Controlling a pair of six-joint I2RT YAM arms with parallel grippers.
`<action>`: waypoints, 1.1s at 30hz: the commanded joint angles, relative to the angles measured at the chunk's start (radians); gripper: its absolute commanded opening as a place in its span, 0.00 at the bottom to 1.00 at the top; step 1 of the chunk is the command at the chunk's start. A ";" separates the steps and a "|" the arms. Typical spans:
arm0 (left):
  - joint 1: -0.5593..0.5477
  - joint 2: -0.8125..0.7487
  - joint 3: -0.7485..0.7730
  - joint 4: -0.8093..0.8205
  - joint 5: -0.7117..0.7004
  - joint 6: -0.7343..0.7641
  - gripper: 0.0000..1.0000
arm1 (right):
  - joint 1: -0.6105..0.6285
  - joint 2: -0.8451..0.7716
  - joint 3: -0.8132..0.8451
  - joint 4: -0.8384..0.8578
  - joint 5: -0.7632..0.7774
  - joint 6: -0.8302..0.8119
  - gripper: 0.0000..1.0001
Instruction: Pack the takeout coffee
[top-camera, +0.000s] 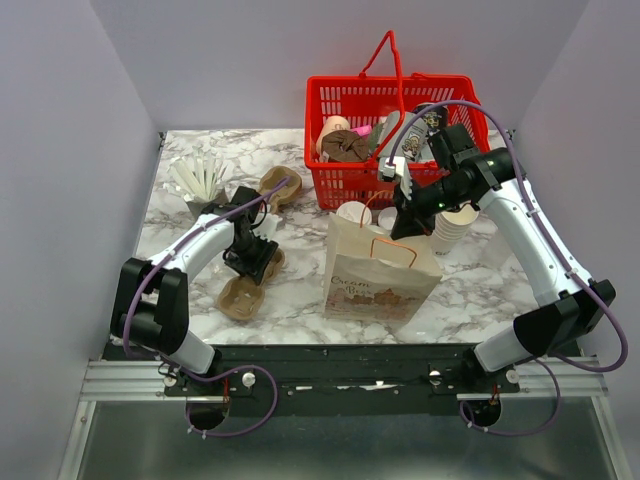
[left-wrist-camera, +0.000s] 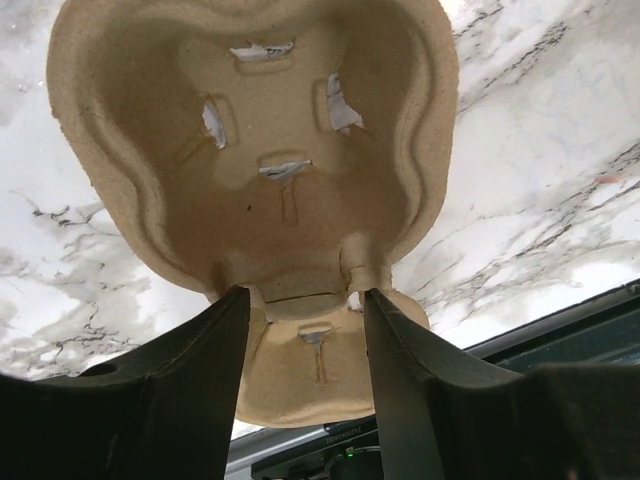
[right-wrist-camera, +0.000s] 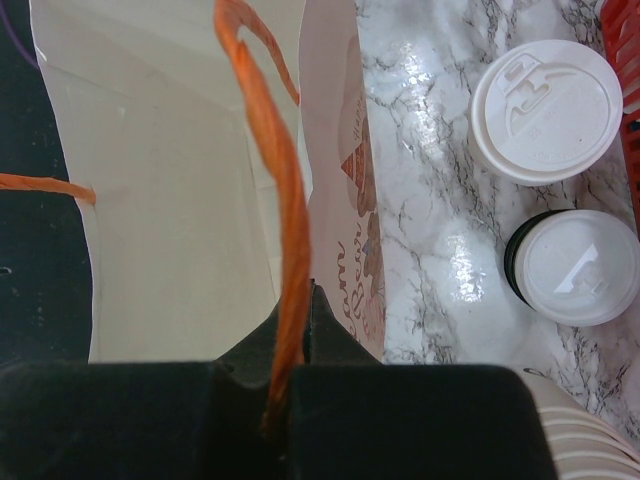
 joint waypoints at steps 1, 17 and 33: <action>-0.006 -0.019 0.012 -0.014 -0.058 -0.029 0.57 | 0.006 0.019 0.000 -0.057 0.021 0.009 0.01; -0.042 0.003 0.036 -0.043 -0.030 -0.026 0.48 | 0.006 0.040 0.011 -0.064 0.016 0.006 0.01; -0.046 0.049 0.024 -0.034 -0.072 -0.014 0.52 | 0.006 0.053 0.023 -0.071 0.014 0.001 0.01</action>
